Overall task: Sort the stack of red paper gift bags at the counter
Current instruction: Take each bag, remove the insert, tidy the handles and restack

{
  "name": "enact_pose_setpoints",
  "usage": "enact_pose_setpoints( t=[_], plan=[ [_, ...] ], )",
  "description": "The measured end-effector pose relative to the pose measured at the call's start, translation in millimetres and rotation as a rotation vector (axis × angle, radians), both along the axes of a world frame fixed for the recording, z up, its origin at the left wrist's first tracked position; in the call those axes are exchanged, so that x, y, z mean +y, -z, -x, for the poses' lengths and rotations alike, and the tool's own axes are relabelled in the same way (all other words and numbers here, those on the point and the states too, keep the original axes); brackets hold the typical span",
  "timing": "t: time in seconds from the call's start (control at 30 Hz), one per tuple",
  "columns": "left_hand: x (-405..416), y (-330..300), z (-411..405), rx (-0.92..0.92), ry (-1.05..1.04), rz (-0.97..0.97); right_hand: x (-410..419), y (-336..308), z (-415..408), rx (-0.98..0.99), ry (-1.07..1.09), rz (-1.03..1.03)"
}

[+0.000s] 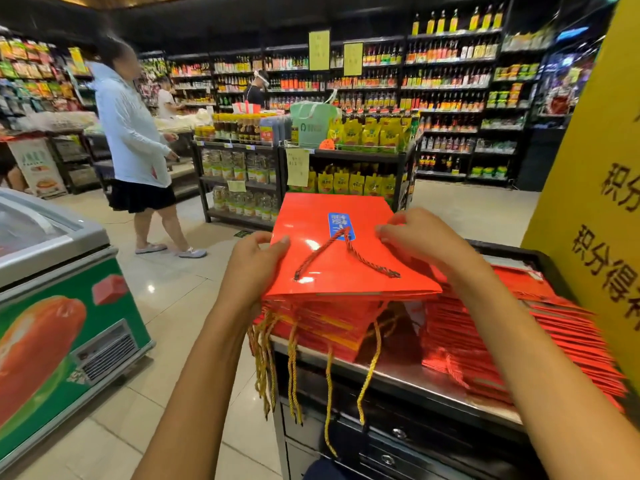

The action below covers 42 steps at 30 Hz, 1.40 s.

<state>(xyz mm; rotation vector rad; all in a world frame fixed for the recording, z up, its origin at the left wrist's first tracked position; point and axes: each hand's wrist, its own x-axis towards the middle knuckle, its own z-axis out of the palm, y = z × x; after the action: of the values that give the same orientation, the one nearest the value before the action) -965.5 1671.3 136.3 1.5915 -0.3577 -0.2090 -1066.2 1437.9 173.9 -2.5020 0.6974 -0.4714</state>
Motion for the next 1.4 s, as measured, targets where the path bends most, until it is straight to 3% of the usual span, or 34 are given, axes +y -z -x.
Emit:
enact_pose_setpoints(
  t=[0.17, 0.33, 0.5, 0.63, 0.7, 0.77, 0.97, 1.27, 1.4],
  plan=[
    [-80.5, -30.3, -8.7, -0.204, 0.079, -0.084, -50.1, -37.4, 35.0, -0.027, 0.122, -0.005],
    [-170.3, -27.4, 5.5, -0.362, 0.159, -0.337, -111.9, -27.6, 72.9, -0.003, 0.277, -0.118],
    [-217.8, 15.6, 25.8, -0.438, 0.246, -0.499, -145.2, 13.3, 96.4, 0.269, 0.370, -0.088],
    [-226.3, 19.4, 36.0, -0.513, 0.265, -0.563, -153.8, 40.8, 99.4, 0.375, 0.422, -0.093],
    [-224.9, 14.5, 44.0, -0.565, 0.386, -0.620, -151.7, 42.9, 96.0, 0.417, 0.408, 0.002],
    [-227.7, 19.9, 47.6, -0.606, 0.525, -0.700, -140.4, 41.1, 91.4, 0.432, 0.295, 0.044],
    [-225.7, 48.2, 69.2, -0.630, 0.792, -0.863, -131.4, 68.3, 96.2, 0.572, 0.077, -0.119],
    [-223.2, 56.7, 73.4, -0.671, 0.826, -0.981, -128.6, 83.7, 95.4, 0.636, 0.120, -0.111],
    [-206.4, 32.1, 78.8, -0.686, 0.705, -0.868, -122.2, 55.5, 98.8, 0.566, 0.176, 0.002]
  ],
)
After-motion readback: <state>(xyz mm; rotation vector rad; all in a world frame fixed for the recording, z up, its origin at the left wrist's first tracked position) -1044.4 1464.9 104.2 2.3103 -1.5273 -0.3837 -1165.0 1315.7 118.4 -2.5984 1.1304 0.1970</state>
